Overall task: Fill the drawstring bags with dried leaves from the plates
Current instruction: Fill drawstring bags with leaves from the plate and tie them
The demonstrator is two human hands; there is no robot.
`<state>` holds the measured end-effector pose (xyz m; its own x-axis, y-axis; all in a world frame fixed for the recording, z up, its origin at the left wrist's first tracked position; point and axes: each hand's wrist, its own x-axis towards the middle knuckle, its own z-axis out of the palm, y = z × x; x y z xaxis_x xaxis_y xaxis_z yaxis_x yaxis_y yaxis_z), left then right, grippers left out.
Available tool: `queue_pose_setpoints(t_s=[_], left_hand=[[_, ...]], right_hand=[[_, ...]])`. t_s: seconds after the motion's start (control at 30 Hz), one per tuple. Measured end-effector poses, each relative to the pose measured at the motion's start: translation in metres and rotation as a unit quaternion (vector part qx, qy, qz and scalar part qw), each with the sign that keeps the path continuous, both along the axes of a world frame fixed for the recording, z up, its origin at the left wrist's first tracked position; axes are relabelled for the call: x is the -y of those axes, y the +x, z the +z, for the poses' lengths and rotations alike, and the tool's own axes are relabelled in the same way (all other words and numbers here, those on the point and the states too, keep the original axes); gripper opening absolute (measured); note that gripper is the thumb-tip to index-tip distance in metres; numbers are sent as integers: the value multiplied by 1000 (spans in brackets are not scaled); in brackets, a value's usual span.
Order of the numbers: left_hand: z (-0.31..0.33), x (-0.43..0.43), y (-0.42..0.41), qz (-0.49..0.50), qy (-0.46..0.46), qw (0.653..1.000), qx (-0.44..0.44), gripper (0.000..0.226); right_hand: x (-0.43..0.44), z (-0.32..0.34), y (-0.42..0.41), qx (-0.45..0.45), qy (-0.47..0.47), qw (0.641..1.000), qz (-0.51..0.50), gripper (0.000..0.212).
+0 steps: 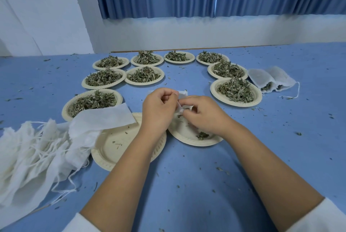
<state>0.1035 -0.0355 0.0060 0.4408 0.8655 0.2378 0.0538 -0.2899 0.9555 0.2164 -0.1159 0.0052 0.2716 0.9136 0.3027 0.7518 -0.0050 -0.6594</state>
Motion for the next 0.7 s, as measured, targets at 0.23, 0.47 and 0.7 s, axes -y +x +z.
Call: queue_pose_setpoints(t_s=[0.23, 0.47, 0.7], left_hand=[[-1, -4, 0, 27, -8, 1000, -8, 14], [0, -1, 0, 22, -13, 1000, -6, 14], [2, 1, -1, 21, -18, 1000, -2, 13]], right_hand=[[21, 23, 25, 69, -159, 984, -33, 14], [25, 13, 21, 97, -285, 954, -7, 28], [12, -2, 22, 19, -217, 975, -39, 18]])
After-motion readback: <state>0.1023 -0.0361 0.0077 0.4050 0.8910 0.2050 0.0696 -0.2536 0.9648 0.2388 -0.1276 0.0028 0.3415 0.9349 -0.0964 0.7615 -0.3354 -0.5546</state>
